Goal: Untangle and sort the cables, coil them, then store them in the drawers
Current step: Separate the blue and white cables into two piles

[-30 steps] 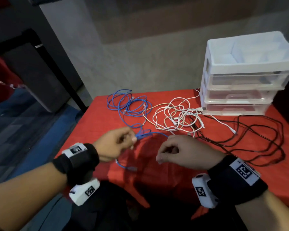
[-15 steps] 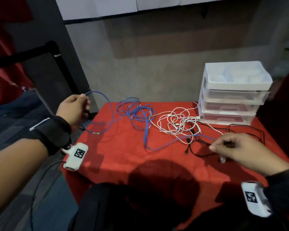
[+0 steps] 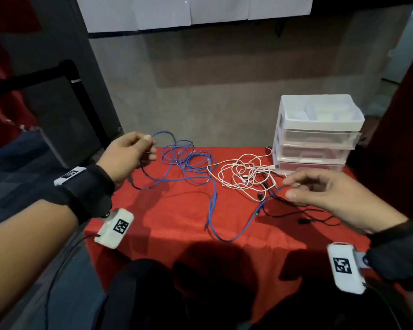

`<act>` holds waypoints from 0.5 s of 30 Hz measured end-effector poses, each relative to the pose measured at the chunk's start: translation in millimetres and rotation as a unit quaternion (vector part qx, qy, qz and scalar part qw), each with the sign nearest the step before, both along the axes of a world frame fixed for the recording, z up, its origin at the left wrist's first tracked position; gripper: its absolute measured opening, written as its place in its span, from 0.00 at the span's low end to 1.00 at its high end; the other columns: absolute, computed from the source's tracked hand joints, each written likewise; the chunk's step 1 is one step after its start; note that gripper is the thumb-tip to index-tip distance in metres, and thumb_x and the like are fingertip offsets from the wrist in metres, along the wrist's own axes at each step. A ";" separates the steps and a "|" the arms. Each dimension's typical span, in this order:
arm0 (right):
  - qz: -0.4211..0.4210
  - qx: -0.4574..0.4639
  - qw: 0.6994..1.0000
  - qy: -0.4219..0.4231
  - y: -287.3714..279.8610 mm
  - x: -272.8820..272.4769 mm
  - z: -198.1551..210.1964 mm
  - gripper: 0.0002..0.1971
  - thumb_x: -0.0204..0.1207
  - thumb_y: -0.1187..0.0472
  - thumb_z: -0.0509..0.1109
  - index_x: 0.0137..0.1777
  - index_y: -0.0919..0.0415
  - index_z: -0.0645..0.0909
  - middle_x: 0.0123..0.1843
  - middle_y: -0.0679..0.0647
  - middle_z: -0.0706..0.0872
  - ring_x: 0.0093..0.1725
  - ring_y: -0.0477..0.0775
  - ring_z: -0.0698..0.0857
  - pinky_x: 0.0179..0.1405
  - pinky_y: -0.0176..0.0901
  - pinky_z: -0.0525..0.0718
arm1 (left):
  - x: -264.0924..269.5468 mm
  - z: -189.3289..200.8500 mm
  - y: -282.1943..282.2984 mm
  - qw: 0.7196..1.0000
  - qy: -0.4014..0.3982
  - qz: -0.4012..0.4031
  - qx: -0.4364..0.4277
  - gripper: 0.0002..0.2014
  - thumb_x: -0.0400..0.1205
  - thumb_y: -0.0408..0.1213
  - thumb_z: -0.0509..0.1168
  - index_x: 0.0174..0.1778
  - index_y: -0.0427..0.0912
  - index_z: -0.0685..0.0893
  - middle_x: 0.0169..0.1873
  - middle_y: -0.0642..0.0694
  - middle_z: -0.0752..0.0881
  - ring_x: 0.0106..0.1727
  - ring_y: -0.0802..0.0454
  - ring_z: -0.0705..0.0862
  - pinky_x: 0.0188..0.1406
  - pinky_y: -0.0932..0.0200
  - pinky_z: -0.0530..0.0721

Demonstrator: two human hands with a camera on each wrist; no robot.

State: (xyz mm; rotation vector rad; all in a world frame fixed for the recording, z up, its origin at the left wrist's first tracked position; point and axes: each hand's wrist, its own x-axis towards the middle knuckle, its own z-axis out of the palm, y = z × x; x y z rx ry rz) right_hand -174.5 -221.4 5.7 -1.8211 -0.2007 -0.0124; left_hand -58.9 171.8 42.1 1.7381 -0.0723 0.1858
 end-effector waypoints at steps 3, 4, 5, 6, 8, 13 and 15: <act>0.050 -0.014 0.998 0.025 10.0 -2.7 3.5 0.29 0.56 0.53 0.92 0.59 0.51 0.90 0.46 0.67 0.88 0.45 0.52 0.85 0.53 0.55 0.80 | -15.1 11.1 -14.8 0.998 -0.012 -0.054 0.041 0.10 0.90 0.39 0.61 0.46 0.43 0.83 0.37 0.47 0.87 0.36 0.55 0.87 0.45 0.60 0.83; 0.053 -0.013 0.998 0.024 13.3 -2.4 3.7 0.28 0.58 0.55 0.92 0.60 0.51 0.89 0.50 0.71 0.88 0.46 0.53 0.86 0.54 0.56 0.81 | -19.6 15.1 -18.1 0.997 -0.016 -0.063 0.051 0.10 0.90 0.39 0.60 0.46 0.43 0.83 0.37 0.47 0.87 0.36 0.56 0.87 0.44 0.62 0.84; 0.052 -0.018 0.998 0.013 17.2 -2.5 4.1 0.26 0.61 0.57 0.90 0.60 0.54 0.89 0.51 0.72 0.88 0.46 0.52 0.86 0.56 0.55 0.82 | -23.9 18.2 -20.9 0.996 -0.020 -0.070 0.054 0.10 0.91 0.39 0.60 0.47 0.43 0.82 0.37 0.48 0.87 0.36 0.56 0.87 0.42 0.63 0.83; 0.046 -0.031 0.998 -0.004 21.4 -2.0 3.9 0.22 0.63 0.57 0.87 0.58 0.55 0.89 0.49 0.69 0.90 0.45 0.51 0.86 0.55 0.52 0.83 | -27.6 20.7 -22.9 0.996 -0.024 -0.077 0.048 0.10 0.91 0.39 0.59 0.47 0.43 0.82 0.37 0.48 0.86 0.36 0.56 0.87 0.42 0.62 0.83; 0.026 -0.060 0.997 -0.034 31.0 -0.8 4.4 0.12 0.68 0.57 0.84 0.50 0.57 0.91 0.41 0.57 0.92 0.40 0.49 0.83 0.48 0.47 0.82 | -34.7 24.3 -26.1 0.995 -0.030 -0.092 0.012 0.09 0.91 0.40 0.59 0.48 0.43 0.82 0.37 0.47 0.85 0.35 0.54 0.85 0.45 0.55 0.83; -0.007 -0.045 0.998 -0.049 63.4 0.5 1.4 0.12 0.83 0.57 0.73 0.44 0.66 0.81 0.27 0.51 0.81 0.24 0.51 0.80 0.20 0.41 0.77 | -56.5 25.5 -43.1 0.991 -0.032 -0.123 -0.028 0.09 0.91 0.41 0.57 0.49 0.45 0.80 0.38 0.48 0.85 0.38 0.52 0.85 0.47 0.52 0.82; -0.013 -0.024 0.998 -0.059 77.2 3.3 -1.8 0.12 0.87 0.56 0.68 0.47 0.65 0.77 0.26 0.51 0.80 0.22 0.53 0.79 0.18 0.41 0.75 | -64.7 19.4 -52.2 0.987 -0.032 -0.153 -0.027 0.09 0.91 0.41 0.56 0.49 0.45 0.80 0.39 0.48 0.85 0.38 0.53 0.85 0.48 0.53 0.83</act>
